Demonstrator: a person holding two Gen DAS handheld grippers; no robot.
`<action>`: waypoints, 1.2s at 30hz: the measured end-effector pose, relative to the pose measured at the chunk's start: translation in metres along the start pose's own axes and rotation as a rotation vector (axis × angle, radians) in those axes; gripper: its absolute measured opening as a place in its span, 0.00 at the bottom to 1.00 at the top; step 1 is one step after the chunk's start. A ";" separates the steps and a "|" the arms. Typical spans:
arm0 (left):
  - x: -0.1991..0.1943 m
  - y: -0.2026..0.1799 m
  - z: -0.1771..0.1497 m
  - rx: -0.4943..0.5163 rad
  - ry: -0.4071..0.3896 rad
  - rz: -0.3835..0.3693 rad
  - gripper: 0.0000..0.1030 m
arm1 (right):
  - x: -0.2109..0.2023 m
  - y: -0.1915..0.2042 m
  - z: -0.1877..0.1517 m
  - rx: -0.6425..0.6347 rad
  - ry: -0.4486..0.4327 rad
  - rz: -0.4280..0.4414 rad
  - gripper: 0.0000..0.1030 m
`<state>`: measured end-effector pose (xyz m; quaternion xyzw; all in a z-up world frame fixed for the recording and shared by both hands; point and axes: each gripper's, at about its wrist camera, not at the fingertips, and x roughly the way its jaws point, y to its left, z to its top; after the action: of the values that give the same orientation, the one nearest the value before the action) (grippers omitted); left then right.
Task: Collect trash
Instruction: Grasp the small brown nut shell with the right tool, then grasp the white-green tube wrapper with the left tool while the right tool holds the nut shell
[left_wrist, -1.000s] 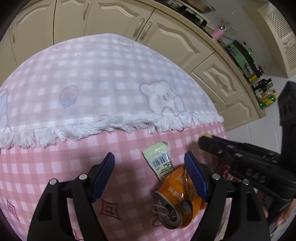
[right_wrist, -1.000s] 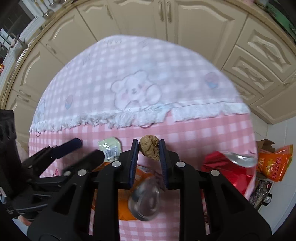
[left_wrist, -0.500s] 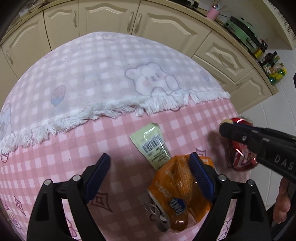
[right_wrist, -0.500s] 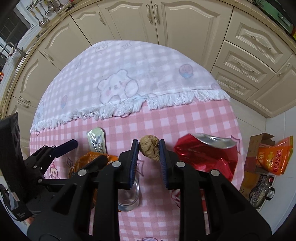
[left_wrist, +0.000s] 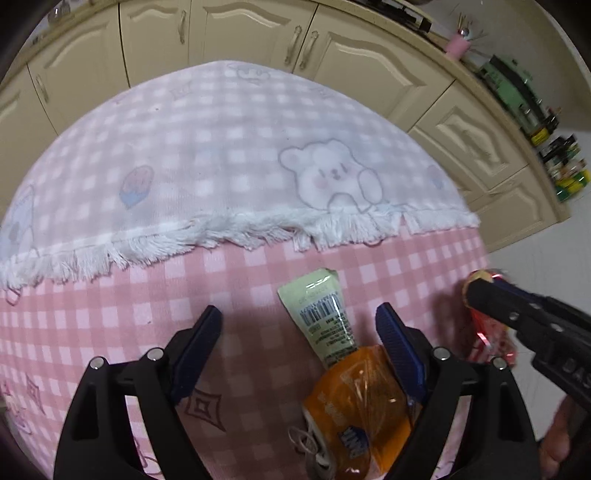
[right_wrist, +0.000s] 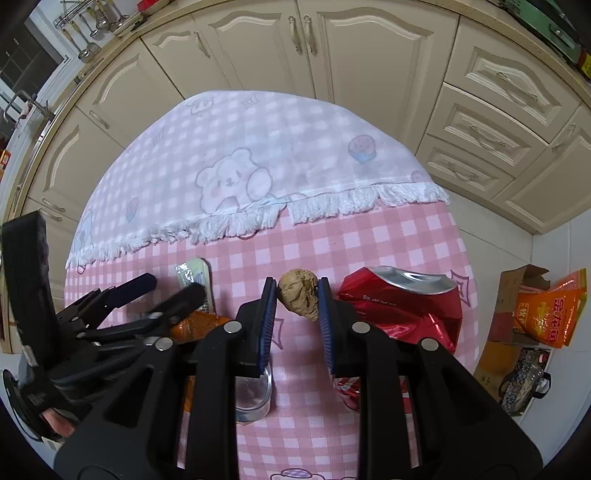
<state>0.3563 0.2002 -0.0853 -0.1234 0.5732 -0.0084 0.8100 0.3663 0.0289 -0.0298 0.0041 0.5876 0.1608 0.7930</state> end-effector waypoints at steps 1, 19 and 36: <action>0.003 -0.006 0.000 0.015 0.000 0.038 0.81 | 0.000 0.000 0.000 0.000 0.000 0.001 0.22; -0.012 0.033 0.005 -0.130 -0.083 -0.012 0.01 | -0.016 -0.015 -0.008 0.030 -0.032 0.002 0.22; -0.028 0.044 0.000 -0.090 -0.088 -0.157 0.39 | -0.018 -0.006 -0.014 0.022 -0.029 0.001 0.22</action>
<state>0.3412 0.2467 -0.0687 -0.2044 0.5256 -0.0407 0.8248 0.3503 0.0157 -0.0187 0.0154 0.5779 0.1548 0.8011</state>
